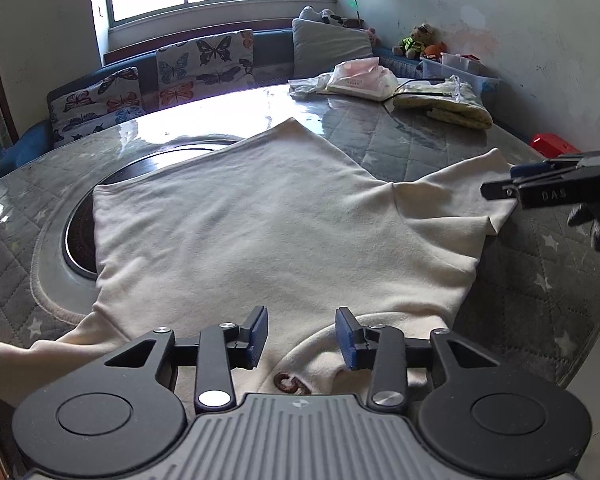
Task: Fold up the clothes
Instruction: 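Move the open right gripper to the sleeve beside the folded side, then grasp the sleeve with the right gripper and lay it across the body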
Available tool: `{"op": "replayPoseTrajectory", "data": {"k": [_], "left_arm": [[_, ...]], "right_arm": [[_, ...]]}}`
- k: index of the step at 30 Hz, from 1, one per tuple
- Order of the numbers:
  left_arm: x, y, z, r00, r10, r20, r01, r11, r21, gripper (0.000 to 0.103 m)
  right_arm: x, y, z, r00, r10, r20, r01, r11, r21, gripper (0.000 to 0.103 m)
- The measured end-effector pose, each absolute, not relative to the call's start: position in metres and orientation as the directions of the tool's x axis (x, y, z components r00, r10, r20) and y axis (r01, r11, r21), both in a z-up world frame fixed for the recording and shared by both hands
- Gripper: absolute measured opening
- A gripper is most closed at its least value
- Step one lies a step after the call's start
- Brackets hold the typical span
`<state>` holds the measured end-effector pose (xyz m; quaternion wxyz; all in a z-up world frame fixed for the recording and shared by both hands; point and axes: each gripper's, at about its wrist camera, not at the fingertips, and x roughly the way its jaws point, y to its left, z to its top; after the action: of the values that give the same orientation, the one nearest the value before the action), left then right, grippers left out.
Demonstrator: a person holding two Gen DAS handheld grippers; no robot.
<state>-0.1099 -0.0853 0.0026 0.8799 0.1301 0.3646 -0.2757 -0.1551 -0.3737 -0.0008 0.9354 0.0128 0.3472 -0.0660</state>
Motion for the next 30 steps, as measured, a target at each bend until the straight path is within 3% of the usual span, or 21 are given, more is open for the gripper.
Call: {"op": "replayPoseTrajectory", "data": {"k": [7,13,19,24,30], "left_arm": [[-0.108,-0.095,0.004,0.577,-0.402,-0.711,0.595,0.803,0.028,0.043],[-0.109,-0.103,0.002,0.569,-0.410,-0.713,0.611,0.791,0.033,0.046],[-0.110,-0.106,0.000,0.566,-0.411,-0.715,0.616,0.787,0.036,0.050],[-0.112,-0.106,0.001,0.572,-0.408,-0.712,0.615,0.787,0.043,0.053],[-0.115,-0.105,0.000,0.576,-0.405,-0.710,0.614,0.788,0.049,0.057]], "right_arm": [[-0.159,-0.436,-0.011,0.709,-0.266,-0.653,0.356,0.935,0.006,0.068],[-0.164,-0.459,-0.019,0.693,-0.277,-0.666,0.418,0.907,0.058,0.067],[-0.158,-0.450,-0.018,0.698,-0.271,-0.663,0.397,0.917,0.045,0.053],[-0.156,-0.447,-0.015,0.705,-0.252,-0.663,0.391,0.918,0.067,0.017],[-0.161,-0.445,-0.004,0.750,-0.219,-0.625,0.379,0.916,0.133,0.010]]}}
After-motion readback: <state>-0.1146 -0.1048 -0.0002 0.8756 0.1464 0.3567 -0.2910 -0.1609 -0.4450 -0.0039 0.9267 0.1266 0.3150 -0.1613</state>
